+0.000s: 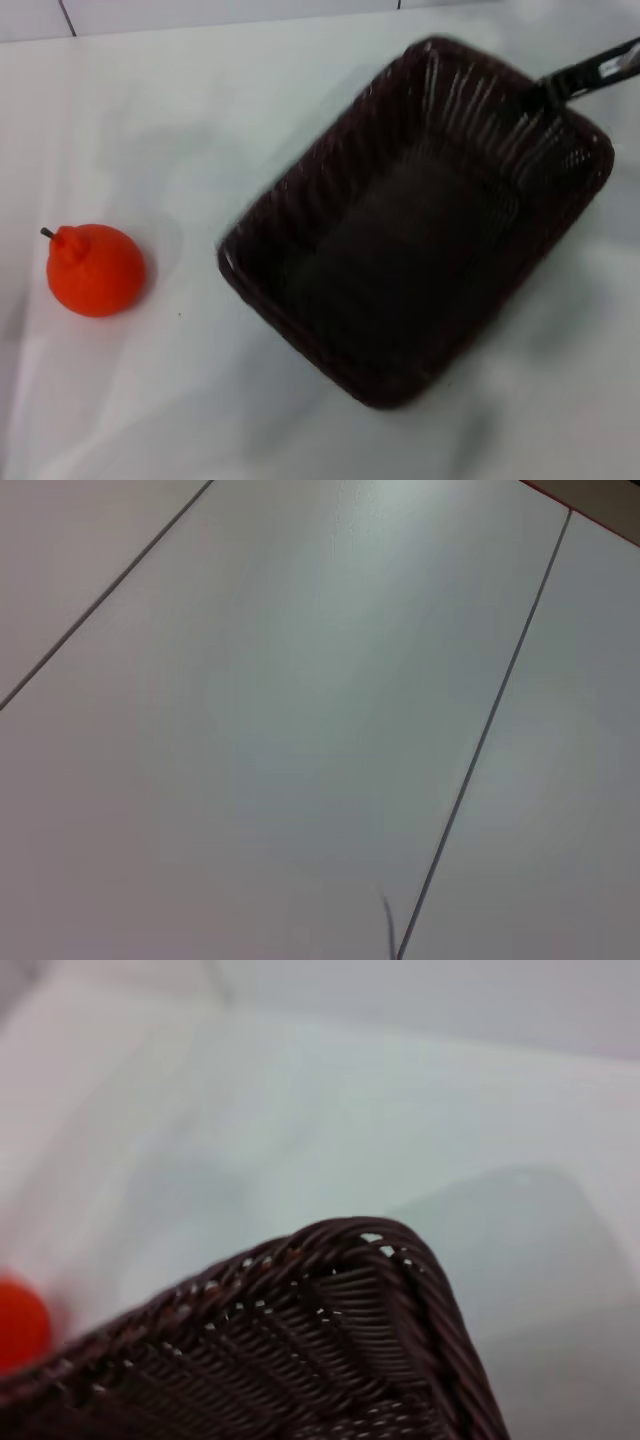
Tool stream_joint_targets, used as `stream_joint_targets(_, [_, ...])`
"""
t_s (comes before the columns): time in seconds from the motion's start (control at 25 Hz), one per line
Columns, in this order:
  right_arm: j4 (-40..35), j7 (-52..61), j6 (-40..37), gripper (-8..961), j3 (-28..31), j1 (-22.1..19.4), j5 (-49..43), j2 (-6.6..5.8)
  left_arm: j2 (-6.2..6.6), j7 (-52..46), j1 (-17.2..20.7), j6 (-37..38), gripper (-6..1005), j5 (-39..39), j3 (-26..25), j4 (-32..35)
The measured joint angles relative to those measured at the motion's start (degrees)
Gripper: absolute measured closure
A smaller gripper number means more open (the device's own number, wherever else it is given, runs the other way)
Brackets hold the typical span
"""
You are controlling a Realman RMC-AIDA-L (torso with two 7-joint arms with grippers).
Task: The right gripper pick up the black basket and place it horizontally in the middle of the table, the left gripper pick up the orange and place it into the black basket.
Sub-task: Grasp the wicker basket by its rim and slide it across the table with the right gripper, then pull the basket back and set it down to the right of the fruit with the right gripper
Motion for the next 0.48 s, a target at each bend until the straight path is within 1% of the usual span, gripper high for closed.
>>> stream_joint_targets(0.08, [0.88, 1.67, 1.31, 771, 4.23, -0.95, 2.21, -0.57, 0.0, 0.03, 0.15, 0.55, 100, 0.01, 0.42, -0.23])
stream_joint_targets(0.2, [2.99, 3.19, 2.34, 778, 6.18, -3.03, 6.93, -1.15, 0.0, 0.1, 0.4, 1.85, 99, 0.0, 1.74, -1.09])
stream_joint_targets(0.36, [6.35, 4.61, 0.54, 782, 6.93, -6.04, 13.15, -1.08, 0.0, 0.58, 0.47, 2.67, 99, 0.01, 3.52, -2.15])
stream_joint_targets(0.48, [8.16, 5.41, -1.03, 768, 7.46, -7.45, 15.15, -0.5, 0.0, 0.73, 0.35, 2.89, 166, 0.01, 4.16, -2.83])
